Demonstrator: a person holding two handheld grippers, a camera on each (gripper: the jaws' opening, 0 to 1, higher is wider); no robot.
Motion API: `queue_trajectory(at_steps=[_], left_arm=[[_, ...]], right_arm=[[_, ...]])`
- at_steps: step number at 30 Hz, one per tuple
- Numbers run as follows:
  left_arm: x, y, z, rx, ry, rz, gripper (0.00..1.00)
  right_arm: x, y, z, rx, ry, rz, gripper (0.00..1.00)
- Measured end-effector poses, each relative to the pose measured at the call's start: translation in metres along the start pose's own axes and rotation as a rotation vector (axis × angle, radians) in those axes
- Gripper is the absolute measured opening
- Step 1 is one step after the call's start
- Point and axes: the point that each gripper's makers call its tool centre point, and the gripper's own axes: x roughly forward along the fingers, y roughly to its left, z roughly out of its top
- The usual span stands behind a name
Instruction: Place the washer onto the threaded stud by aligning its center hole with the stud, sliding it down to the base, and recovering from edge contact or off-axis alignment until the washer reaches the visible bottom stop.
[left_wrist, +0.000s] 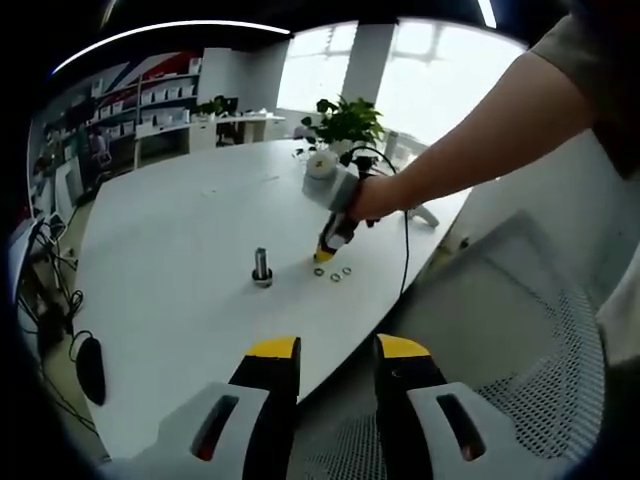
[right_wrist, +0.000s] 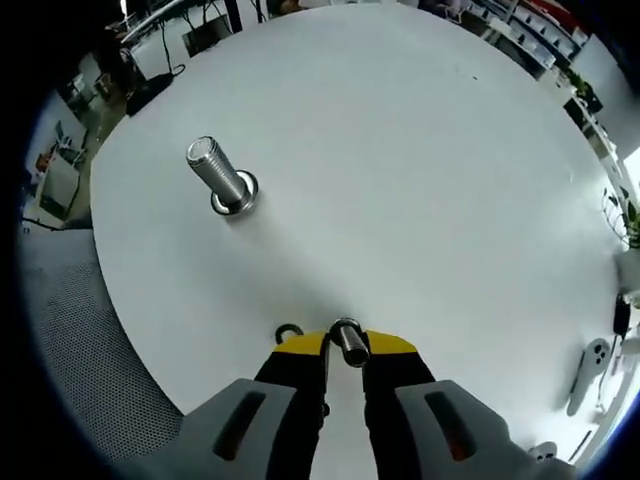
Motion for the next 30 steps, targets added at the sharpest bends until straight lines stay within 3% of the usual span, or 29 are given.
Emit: queue_trajectory(at_steps=[5,18,30], left_arm=[[0.0,0.0,0.0,0.0,-0.002,-0.003,0.27],[0.0,-0.002,0.0,0.007,-0.001,-0.006,0.27],[-0.001,0.0,-0.001,0.006,-0.001,0.004,0.27]], right_arm=[[-0.006,-0.001,-0.009,0.028,0.0,0.002,0.17],[-0.012,0.012,-0.061,0.047,0.061,0.025,0.22],[-0.011,0.022,-0.061,0.033,0.042,0.037,0.23]])
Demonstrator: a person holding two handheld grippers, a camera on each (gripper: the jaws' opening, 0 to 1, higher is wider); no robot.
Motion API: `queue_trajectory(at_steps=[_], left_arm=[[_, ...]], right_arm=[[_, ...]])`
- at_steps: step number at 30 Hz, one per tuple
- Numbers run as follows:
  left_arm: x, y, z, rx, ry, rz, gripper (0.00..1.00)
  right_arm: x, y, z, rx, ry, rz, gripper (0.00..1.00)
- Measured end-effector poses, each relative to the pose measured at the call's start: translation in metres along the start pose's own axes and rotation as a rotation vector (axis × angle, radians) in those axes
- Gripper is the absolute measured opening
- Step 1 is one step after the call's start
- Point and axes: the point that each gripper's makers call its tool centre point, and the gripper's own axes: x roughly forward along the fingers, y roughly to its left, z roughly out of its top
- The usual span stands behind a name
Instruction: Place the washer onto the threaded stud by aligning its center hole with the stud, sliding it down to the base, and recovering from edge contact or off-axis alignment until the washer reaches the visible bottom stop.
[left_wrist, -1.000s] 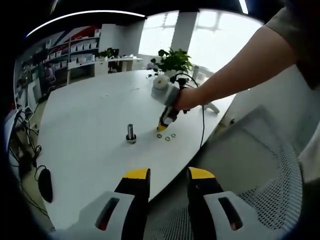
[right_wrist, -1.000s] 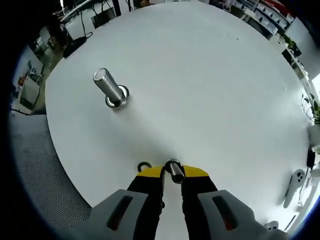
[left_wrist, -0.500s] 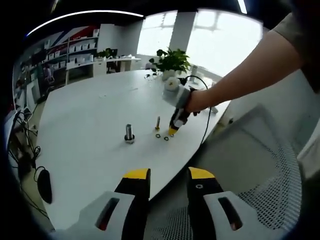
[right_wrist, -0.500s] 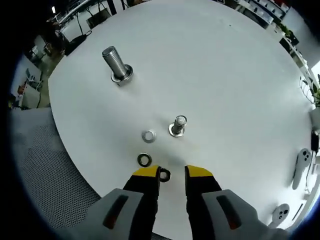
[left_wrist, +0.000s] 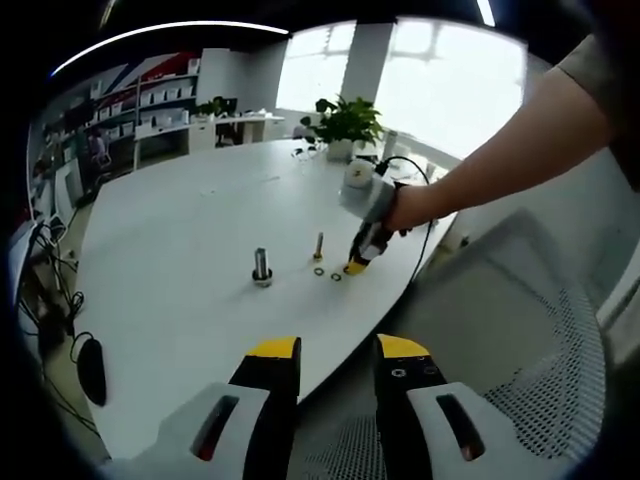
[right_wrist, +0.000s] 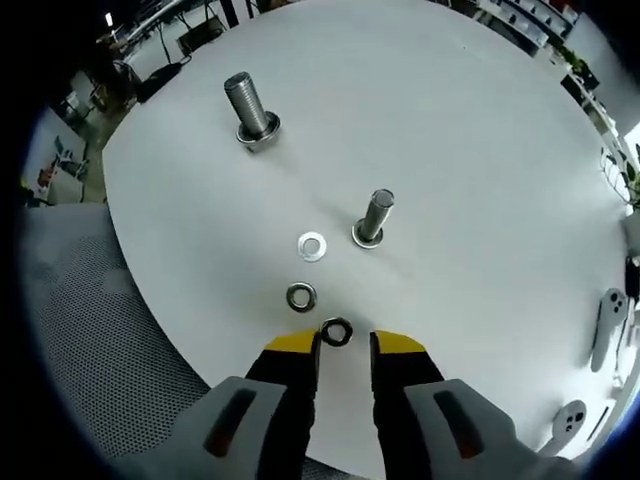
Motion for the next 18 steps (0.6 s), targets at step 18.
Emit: queue_trajectory(at_steps=[18], left_arm=[[0.0004,0.0006,0.0014,-0.002,-0.003,0.0,0.25]], right_arm=[[0.0017,-0.0034,0.0081,-0.102,0.063,-0.01,0.16]])
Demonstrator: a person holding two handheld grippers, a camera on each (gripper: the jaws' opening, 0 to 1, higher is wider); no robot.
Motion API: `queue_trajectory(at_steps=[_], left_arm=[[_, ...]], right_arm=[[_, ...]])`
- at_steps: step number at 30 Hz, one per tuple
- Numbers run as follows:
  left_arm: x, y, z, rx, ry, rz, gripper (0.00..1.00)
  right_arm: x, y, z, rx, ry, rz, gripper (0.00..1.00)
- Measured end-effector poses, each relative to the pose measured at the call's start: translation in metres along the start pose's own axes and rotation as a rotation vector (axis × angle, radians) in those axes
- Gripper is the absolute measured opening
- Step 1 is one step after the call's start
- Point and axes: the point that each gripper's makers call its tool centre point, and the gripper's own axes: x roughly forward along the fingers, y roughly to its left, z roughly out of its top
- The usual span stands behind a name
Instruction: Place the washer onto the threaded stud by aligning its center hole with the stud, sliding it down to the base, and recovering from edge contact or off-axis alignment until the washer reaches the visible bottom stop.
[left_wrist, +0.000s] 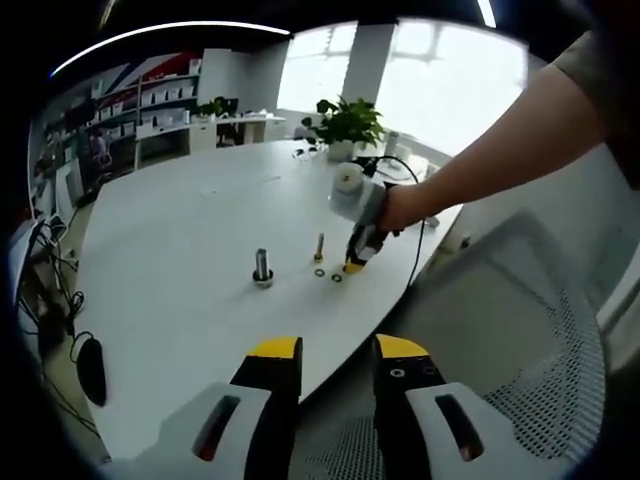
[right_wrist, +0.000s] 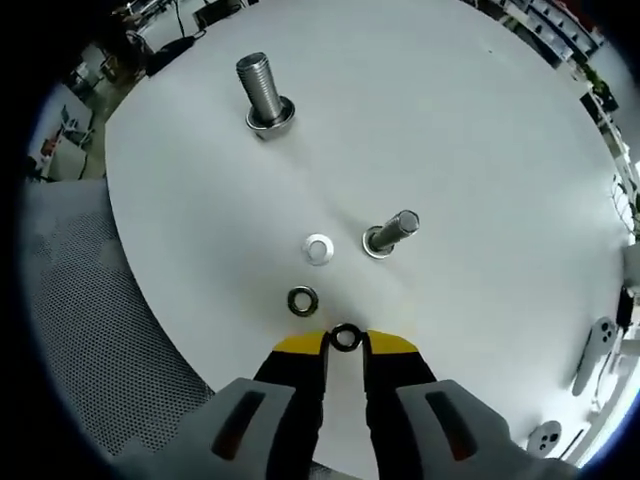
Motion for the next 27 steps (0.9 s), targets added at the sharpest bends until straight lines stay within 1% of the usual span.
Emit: queue_trajectory(at_steps=[5,9,11,12,14,17,19,21,22,23,25,27], left_arm=[[0.0004,-0.0004,-0.0004,0.003,0.005,-0.002,0.25],[0.0004,0.0006,0.0002,-0.001,0.002,0.001,0.25],[0.0008,0.0007,-0.0006,-0.002,0.006,0.001,0.25],[0.0009,0.0005,-0.0009,-0.002,0.007,0.0,0.25],[0.001,0.0002,-0.0007,0.001,0.007,-0.001,0.25],[0.0003,0.0006,0.0003,0.003,0.001,0.003,0.25],[-0.0001,0.0013,0.0008,-0.001,-0.002,0.007,0.25],[-0.0001,0.0022,0.0008,-0.004,-0.004,0.011,0.25],[0.0,0.0022,0.0007,-0.005,-0.004,0.011,0.25],[-0.0002,0.002,0.0006,-0.005,-0.003,0.01,0.25],[-0.0002,0.0014,0.0004,-0.002,-0.002,0.008,0.25],[0.0001,0.0011,0.0007,0.001,-0.003,0.006,0.25]], right_arm=[[-0.0004,0.0001,-0.0011,-0.057,-0.014,0.015,0.17],[-0.0005,0.0007,-0.0003,-0.086,-0.012,0.017,0.17],[0.0,0.001,0.0003,-0.085,-0.005,0.012,0.17],[-0.0001,0.0008,0.0008,-0.077,0.0,0.009,0.17],[0.0001,-0.0001,0.0009,-0.029,0.011,0.003,0.17],[-0.0003,0.0004,0.0008,-0.025,0.016,-0.001,0.16],[0.0009,-0.0015,0.0003,0.0,0.009,-0.004,0.16],[-0.0008,-0.0008,-0.0004,0.056,-0.01,-0.006,0.15],[0.001,-0.0035,-0.0007,0.052,-0.024,-0.011,0.15],[0.0013,-0.0027,-0.0022,0.054,-0.027,-0.017,0.15],[0.0013,0.0002,-0.0012,0.026,-0.048,-0.037,0.15],[0.0008,0.0004,-0.0015,0.028,-0.068,-0.043,0.15]])
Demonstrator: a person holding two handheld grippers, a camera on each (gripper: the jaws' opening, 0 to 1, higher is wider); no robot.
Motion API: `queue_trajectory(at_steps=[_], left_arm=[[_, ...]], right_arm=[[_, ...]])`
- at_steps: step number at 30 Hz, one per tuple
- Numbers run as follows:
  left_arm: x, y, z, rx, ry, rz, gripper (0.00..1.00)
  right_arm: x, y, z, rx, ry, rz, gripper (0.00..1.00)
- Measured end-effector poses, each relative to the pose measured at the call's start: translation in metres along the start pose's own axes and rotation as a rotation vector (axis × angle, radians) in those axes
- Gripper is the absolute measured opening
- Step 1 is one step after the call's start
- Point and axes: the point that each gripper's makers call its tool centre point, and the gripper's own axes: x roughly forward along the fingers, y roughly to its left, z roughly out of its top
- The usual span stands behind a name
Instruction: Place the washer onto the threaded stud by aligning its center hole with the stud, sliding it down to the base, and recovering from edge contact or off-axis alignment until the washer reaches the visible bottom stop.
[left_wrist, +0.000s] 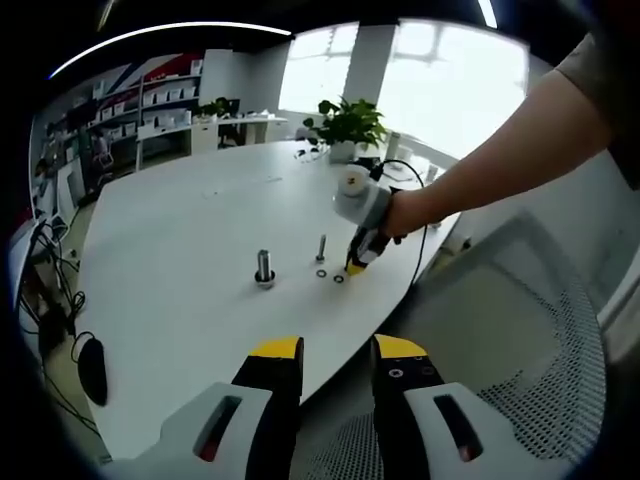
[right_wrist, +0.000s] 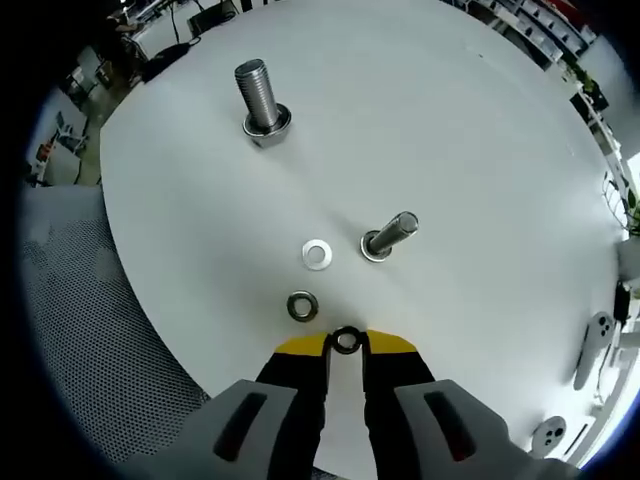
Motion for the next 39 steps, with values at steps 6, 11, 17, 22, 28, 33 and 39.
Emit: queue_trajectory(at_steps=[6,11,17,22,28,33,39], left_arm=[[0.0,-0.001,-0.001,0.002,0.003,-0.004,0.25],[-0.001,0.0,0.0,0.0,-0.001,-0.001,0.25],[-0.001,0.0,0.0,0.002,-0.003,-0.001,0.25],[-0.001,0.0,0.001,-0.002,-0.009,0.0,0.25],[-0.001,-0.001,0.002,0.004,-0.014,-0.003,0.25],[-0.002,-0.001,0.002,0.001,-0.016,-0.002,0.25],[-0.002,0.001,0.002,-0.004,-0.017,0.004,0.25]], right_arm=[[0.001,-0.001,0.002,0.016,-0.02,-0.021,0.15],[-0.002,0.0,0.004,-0.028,-0.014,-0.038,0.14],[-0.004,0.003,0.005,0.0,-0.021,-0.024,0.13],[-0.014,0.002,0.013,-0.002,-0.053,-0.031,0.13],[-0.027,-0.005,0.027,0.005,-0.097,-0.04,0.13],[-0.038,-0.013,0.035,0.009,-0.129,-0.056,0.13],[-0.052,-0.023,0.049,0.02,-0.191,-0.085,0.13]])
